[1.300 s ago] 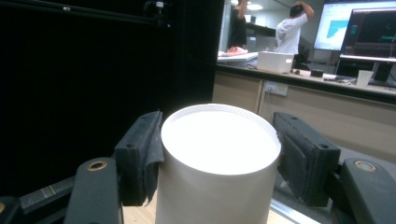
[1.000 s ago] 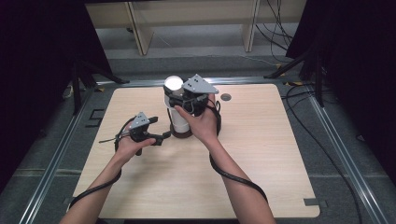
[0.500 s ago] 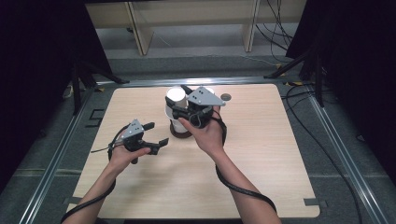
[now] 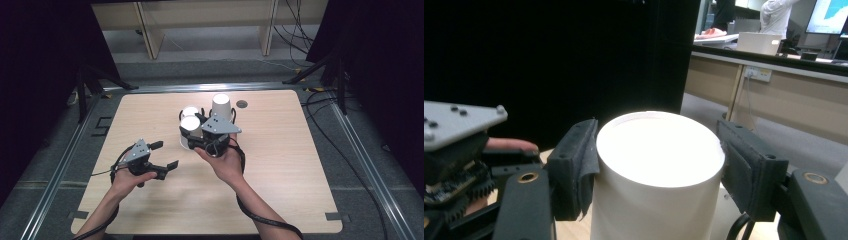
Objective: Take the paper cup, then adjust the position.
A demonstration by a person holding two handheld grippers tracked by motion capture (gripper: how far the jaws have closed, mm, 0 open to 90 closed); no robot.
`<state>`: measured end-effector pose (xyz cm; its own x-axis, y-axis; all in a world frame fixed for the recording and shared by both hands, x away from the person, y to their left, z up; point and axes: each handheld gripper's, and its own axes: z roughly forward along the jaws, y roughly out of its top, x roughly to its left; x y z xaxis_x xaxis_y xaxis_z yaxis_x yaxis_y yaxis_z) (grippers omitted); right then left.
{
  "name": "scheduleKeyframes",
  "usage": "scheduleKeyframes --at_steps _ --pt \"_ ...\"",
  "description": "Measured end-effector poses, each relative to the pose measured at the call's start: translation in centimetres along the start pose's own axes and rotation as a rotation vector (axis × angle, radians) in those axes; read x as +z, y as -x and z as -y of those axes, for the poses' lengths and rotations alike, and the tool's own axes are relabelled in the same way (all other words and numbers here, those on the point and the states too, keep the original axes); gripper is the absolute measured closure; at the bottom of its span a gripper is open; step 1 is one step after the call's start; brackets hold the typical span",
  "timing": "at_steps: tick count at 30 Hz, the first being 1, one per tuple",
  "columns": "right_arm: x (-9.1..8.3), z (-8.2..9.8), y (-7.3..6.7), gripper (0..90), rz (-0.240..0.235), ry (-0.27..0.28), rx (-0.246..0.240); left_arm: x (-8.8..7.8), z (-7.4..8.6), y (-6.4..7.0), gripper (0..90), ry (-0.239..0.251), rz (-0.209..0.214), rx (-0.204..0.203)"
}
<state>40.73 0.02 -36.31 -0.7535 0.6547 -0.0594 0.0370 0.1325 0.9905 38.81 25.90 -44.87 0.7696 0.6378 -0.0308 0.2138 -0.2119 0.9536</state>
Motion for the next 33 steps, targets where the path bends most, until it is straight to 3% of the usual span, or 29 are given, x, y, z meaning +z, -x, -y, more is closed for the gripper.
scheduleKeyframes --at_steps 2,9,10,11,18,20,21,24,25,26,29,33 --pt "-0.2 0.3 -0.2 35.9 0.002 -0.01 0.022 -0.1 -0.2 0.2 2.5 0.016 0.012 0.001" --pt "-0.3 1.1 -0.4 35.9 -0.017 -0.001 0.003 -0.4 -0.8 1.0 0.0 0.012 0.028 0.023" --pt "-0.4 1.3 -0.6 35.9 -0.02 -0.026 0.03 -0.4 -0.8 1.0 0.0 0.011 0.034 0.02" --pt "-0.4 1.3 -0.5 35.9 -0.02 -0.021 0.0 -0.4 -0.7 1.1 0.0 0.01 0.03 0.018" --pt "-0.3 1.9 -0.9 35.9 -0.067 -0.034 0.027 -0.3 -0.8 1.5 0.0 0.012 0.026 -0.006" --pt "-0.4 2.0 -0.8 35.9 -0.058 -0.038 0.009 0.1 -0.9 1.7 0.0 0.019 0.04 -0.007" --pt "-0.6 2.2 -1.1 35.9 -0.061 -0.047 0.041 0.3 -1.2 2.1 0.0 -0.001 0.045 0.005" --pt "-0.7 2.2 -1.3 35.9 -0.067 -0.043 0.044 0.6 -1.4 2.4 0.0 0.002 0.066 0.02" --pt "-0.8 2.2 -1.2 35.9 -0.06 -0.041 0.011 0.8 -1.4 2.5 0.0 0.002 0.071 0.021" --pt "-0.8 2.2 -1.2 35.9 -0.06 -0.041 0.011 0.9 -1.4 2.6 0.0 -0.007 0.073 0.022" --pt "-1.0 2.4 -1.6 35.9 -0.067 -0.031 0.053 1.6 -1.4 2.9 0.0 -0.007 0.102 0.025" --pt "-1.2 2.7 -1.9 35.9 -0.065 -0.033 0.032 2.3 -1.4 3.1 0.0 -0.013 0.116 0.029"
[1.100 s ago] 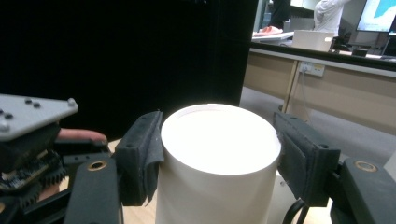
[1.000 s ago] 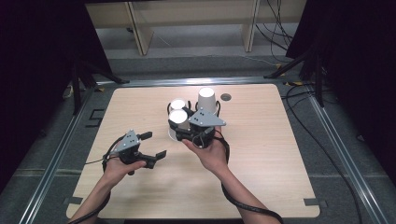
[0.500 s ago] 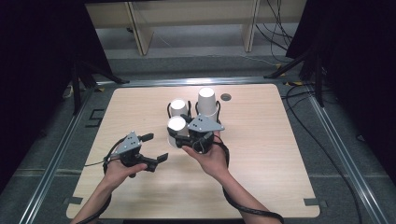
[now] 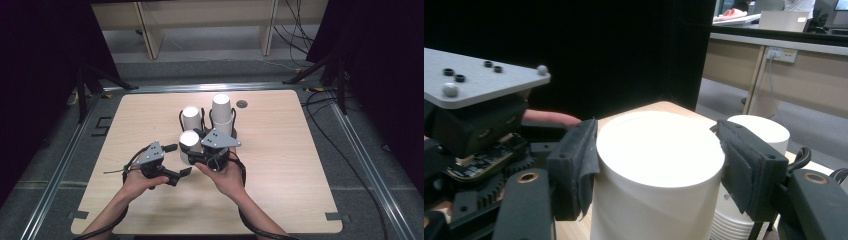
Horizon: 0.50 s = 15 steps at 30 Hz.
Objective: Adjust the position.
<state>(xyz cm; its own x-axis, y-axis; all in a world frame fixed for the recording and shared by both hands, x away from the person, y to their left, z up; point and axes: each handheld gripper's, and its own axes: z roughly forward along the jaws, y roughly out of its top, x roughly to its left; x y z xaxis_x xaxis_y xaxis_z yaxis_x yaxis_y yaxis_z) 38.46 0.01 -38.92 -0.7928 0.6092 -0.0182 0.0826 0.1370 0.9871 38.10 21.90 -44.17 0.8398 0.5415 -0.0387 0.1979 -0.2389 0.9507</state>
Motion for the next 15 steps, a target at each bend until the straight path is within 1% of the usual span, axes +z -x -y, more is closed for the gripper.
scheduleKeyframes --at_steps 1,2,3,4,5,6,7,8,9,10,11,12,13,14,15 --pt "0.0 0.0 0.0 35.9 0.0 0.0 0.0 0.1 0.0 0.0 0.0 -0.005 0.004 0.004" --pt "0.0 0.0 -0.1 35.9 -0.004 -0.008 0.017 0.4 0.0 0.0 0.0 0.005 0.008 0.001" --pt "0.0 0.1 -0.1 36.0 0.002 -0.006 0.0 0.5 0.0 0.0 0.0 -0.003 0.01 0.0" --pt "-0.1 0.2 -0.3 35.9 0.001 -0.022 0.03 0.7 0.0 0.0 0.0 0.004 0.015 0.002" --pt "-0.1 0.2 -0.3 35.9 -0.002 -0.014 0.023 0.8 0.0 0.0 0.0 -0.003 0.013 -0.001" --pt "-0.1 0.2 -0.3 35.9 -0.004 -0.019 0.023 1.0 0.1 0.0 0.0 0.006 0.023 0.0" --pt "-0.1 0.3 -0.3 35.9 0.005 -0.016 0.003 1.0 0.0 0.1 0.0 -0.005 0.018 0.007" --pt "-0.1 0.3 -0.3 35.9 0.005 -0.015 0.001 1.2 0.0 0.1 0.0 0.0 0.02 0.008" --pt "-0.1 0.4 -0.6 35.9 -0.005 -0.021 0.046 1.3 0.0 0.1 0.0 0.008 0.024 0.009" --pt "0.0 0.4 -0.6 35.9 -0.007 -0.007 0.031 1.3 0.0 0.1 0.0 -0.004 0.023 0.013" --pt "-0.1 0.4 -0.6 35.9 -0.001 -0.015 0.022 1.3 0.0 0.1 0.2 -0.007 0.021 0.014" --pt "0.1 0.5 -0.7 35.9 -0.017 0.0 0.015 1.4 0.0 0.2 0.5 -0.002 0.02 0.012" --pt "0.1 0.5 -0.7 35.9 -0.017 0.0 0.015 1.6 0.1 0.1 0.5 0.007 0.022 0.011" --pt "0.1 0.4 -0.8 35.9 -0.017 0.002 0.012 1.5 0.1 0.2 1.7 -0.005 0.016 0.016" --pt "0.1 0.4 -0.8 35.9 -0.017 0.002 0.012 1.5 0.1 0.2 1.7 -0.003 0.015 0.016"
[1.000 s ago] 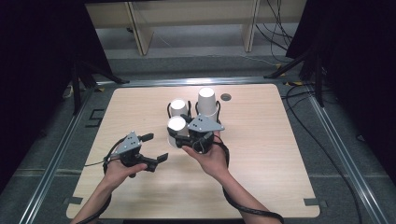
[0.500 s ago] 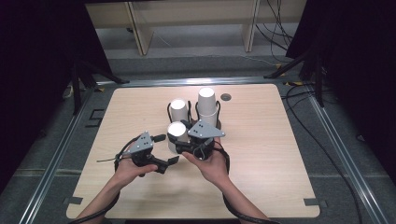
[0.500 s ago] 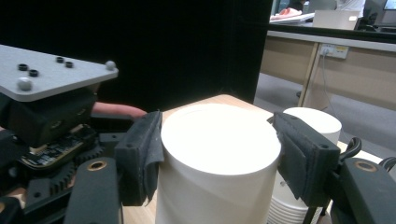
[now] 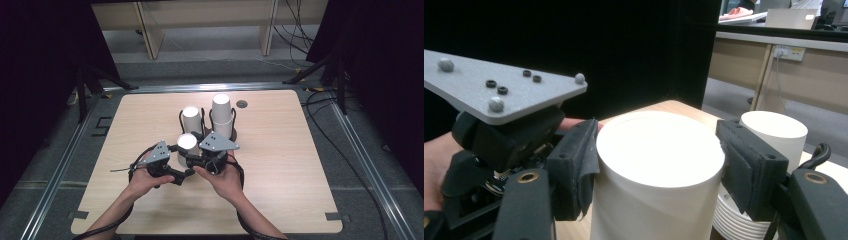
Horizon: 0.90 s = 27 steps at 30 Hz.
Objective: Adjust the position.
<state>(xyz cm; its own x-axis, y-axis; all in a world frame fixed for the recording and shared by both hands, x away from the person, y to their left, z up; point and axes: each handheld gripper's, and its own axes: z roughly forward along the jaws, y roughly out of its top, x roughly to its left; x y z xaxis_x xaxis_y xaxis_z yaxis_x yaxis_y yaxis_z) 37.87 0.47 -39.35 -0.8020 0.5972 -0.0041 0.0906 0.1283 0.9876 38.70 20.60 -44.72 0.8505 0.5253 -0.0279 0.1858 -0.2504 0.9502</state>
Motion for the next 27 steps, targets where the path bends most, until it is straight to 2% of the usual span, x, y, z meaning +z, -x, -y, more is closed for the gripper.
scheduleKeyframes --at_steps 2,5,7,8,9,11,12,13,16,19,20,21,23,27 --pt "-0.1 -0.09 -0.22 35.9 0.006 -0.012 0.019 0.02 0.03 0.0 2.8 0.001 -0.003 0.002" --pt "0.03 -0.16 -0.29 36.0 -0.016 -0.006 0.03 0.15 0.19 -0.12 5.1 0.013 -0.006 0.002" --pt "0.21 -0.21 -0.29 35.9 -0.025 0.011 0.022 0.04 0.24 -0.2 6.2 -0.003 -0.011 -0.001" --pt "0.08 -0.29 -0.36 36.0 -0.017 -0.009 0.026 0.03 0.27 -0.25 6.7 -0.004 -0.011 0.001" --pt "0.15 -0.35 -0.19 36.0 -0.016 0.001 -0.007 0.03 0.32 -0.28 7.2 -0.003 -0.011 -0.002" --pt "0.17 -0.41 -0.25 36.0 -0.017 0.001 0.0 0.0 0.44 -0.33 8.7 -0.006 -0.012 -0.002" --pt "0.17 -0.42 -0.37 36.0 -0.023 -0.002 0.022 0.01 0.47 -0.35 9.4 -0.007 -0.012 0.0" --pt "0.17 -0.45 -0.35 36.0 -0.021 -0.001 0.021 0.13 0.55 -0.34 9.8 0.009 -0.006 -0.007" --pt "0.21 -0.48 -0.14 36.0 -0.024 0.016 0.012 0.06 0.64 -0.42 12.6 0.003 -0.007 -0.003" --pt "0.13 -0.49 -0.08 36.0 -0.021 0.009 0.013 0.05 0.66 -0.45 14.8 0.005 -0.01 -0.005" --pt "0.17 -0.44 -0.15 36.0 -0.035 0.01 0.035 0.04 0.66 -0.45 15.2 0.007 -0.008 -0.007" --pt "0.11 -0.46 -0.12 35.9 -0.029 0.009 0.038 -0.01 0.64 -0.45 16.1 0.005 -0.007 -0.006" --pt "0.09 -0.49 -0.01 35.9 -0.02 0.011 0.022 -0.11 0.63 -0.48 16.4 0.0 -0.01 0.0" --pt "0.19 -0.42 0.02 35.7 -0.025 0.022 0.027 -0.22 0.58 -0.59 18.6 -0.007 -0.014 0.015"
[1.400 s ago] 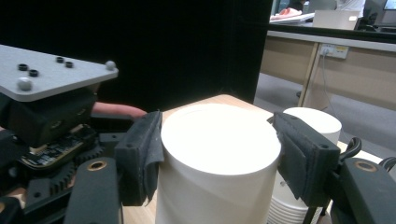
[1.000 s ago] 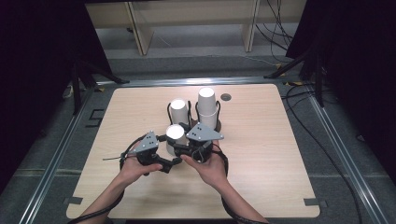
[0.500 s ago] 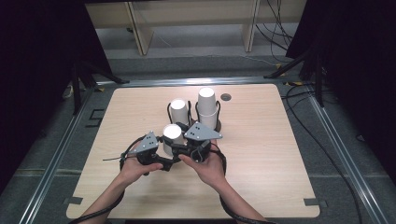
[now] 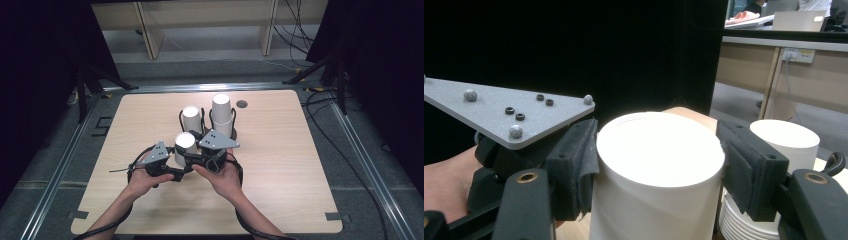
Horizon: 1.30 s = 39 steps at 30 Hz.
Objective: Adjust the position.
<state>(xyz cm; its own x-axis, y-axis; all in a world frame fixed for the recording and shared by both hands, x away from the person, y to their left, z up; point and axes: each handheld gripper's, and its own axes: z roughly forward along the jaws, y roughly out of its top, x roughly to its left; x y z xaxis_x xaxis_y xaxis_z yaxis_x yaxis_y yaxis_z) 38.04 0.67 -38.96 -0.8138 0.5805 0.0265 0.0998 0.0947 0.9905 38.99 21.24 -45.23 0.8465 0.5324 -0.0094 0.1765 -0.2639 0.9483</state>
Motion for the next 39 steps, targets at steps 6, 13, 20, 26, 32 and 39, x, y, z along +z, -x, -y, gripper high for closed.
scheduleKeyframes --at_steps 6,13,20,26,32,39 --pt "-0.09 -0.02 0.19 35.1 -0.012 -0.018 0.046 -0.02 -0.13 -0.14 21.1 -0.003 -0.006 0.02" --pt "-0.1 -0.11 0.5 34.8 -0.013 -0.01 0.022 -0.03 -0.35 -0.2 22.8 -0.019 -0.009 0.043" --pt "-0.15 -0.09 0.68 33.8 -0.024 -0.019 0.032 -0.15 -0.52 -0.26 25.0 -0.046 -0.015 0.065" --pt "0.06 0.11 0.64 15.0 -0.01 -0.05 0.065 -0.36 -0.83 -0.3 25.6 -0.063 -0.02 0.073" --pt "0.02 0.08 0.59 15.2 -0.029 -0.06 0.027 -0.36 -0.82 -0.32 26.0 -0.082 -0.013 0.085" --pt "-0.38 0.0 0.91 15.3 -0.069 -0.053 -0.001 -0.51 -0.75 -0.24 26.6 -0.113 -0.013 0.098"
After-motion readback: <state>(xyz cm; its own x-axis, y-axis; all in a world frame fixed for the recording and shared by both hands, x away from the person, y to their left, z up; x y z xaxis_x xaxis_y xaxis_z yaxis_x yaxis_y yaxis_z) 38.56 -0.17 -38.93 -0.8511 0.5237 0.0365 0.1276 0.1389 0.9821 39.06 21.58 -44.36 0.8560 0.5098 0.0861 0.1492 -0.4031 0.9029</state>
